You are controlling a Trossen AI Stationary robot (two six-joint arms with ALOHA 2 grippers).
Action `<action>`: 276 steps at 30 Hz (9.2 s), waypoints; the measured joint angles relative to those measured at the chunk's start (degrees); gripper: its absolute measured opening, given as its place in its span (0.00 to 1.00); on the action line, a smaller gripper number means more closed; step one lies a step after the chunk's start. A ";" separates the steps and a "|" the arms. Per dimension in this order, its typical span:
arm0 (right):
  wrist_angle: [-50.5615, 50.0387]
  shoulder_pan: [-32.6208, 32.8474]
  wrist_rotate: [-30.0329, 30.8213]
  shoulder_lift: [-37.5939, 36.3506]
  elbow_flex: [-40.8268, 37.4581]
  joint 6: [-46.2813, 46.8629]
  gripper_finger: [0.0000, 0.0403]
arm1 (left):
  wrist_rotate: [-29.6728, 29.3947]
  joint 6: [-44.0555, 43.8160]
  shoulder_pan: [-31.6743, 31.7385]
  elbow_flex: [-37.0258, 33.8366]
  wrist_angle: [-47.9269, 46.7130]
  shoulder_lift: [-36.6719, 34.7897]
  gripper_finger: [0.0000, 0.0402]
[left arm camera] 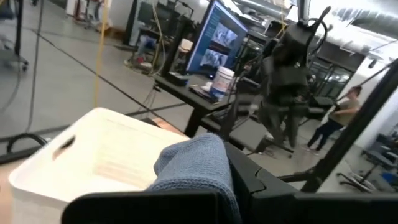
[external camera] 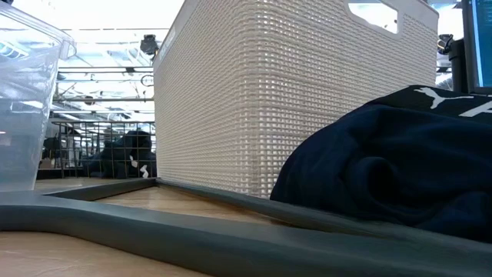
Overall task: Pick & Place Cloths
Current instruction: Put the blue sock into the transparent bin, then put the light blue sock into the transparent bin
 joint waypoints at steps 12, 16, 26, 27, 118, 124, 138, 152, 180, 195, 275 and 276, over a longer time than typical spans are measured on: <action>-2.26 5.26 21.44 -8.43 0.00 -1.51 0.18 | -0.11 -11.52 -2.06 0.00 -0.03 6.05 0.00; -6.66 6.95 28.31 -10.26 0.00 -1.48 0.18 | -0.12 -16.11 -2.32 0.00 -0.06 7.88 0.00; -8.36 8.60 32.39 -12.16 -0.02 -1.95 0.18 | -0.02 -21.95 -5.27 0.00 -0.68 10.46 0.00; -8.40 8.60 32.35 -12.15 -0.02 -2.14 0.18 | 0.00 -21.95 -5.30 0.00 -0.92 10.63 0.00; -3.83 12.30 31.73 -12.73 -5.70 -3.03 0.18 | 86.84 -103.39 16.04 19.45 -100.51 34.20 0.04; -3.90 12.27 29.02 -13.67 -5.70 -1.40 0.18 | 86.90 -103.83 16.04 19.45 -100.64 34.20 0.26; -5.23 12.27 27.59 -15.85 -5.70 -1.82 0.18 | 92.77 -106.89 15.95 19.45 -102.29 22.83 0.57; -25.20 12.15 38.09 -19.90 -5.70 10.58 0.18 | 54.39 -102.59 15.81 19.45 -94.25 13.71 0.57; -11.86 19.94 17.16 -23.16 -34.67 7.60 0.18 | 24.55 -75.71 16.33 19.47 -90.40 13.50 0.57; 0.70 23.10 8.66 -17.65 -46.14 30.33 0.20 | 26.03 -73.24 16.30 19.47 -94.89 13.50 0.57; 12.54 26.85 20.75 -4.89 -47.39 71.45 0.01 | 36.09 -61.87 13.33 19.47 -94.07 13.50 0.57; 13.03 26.85 21.28 -5.98 -47.39 71.38 0.01 | 36.26 -61.87 13.33 19.47 -93.93 13.50 0.57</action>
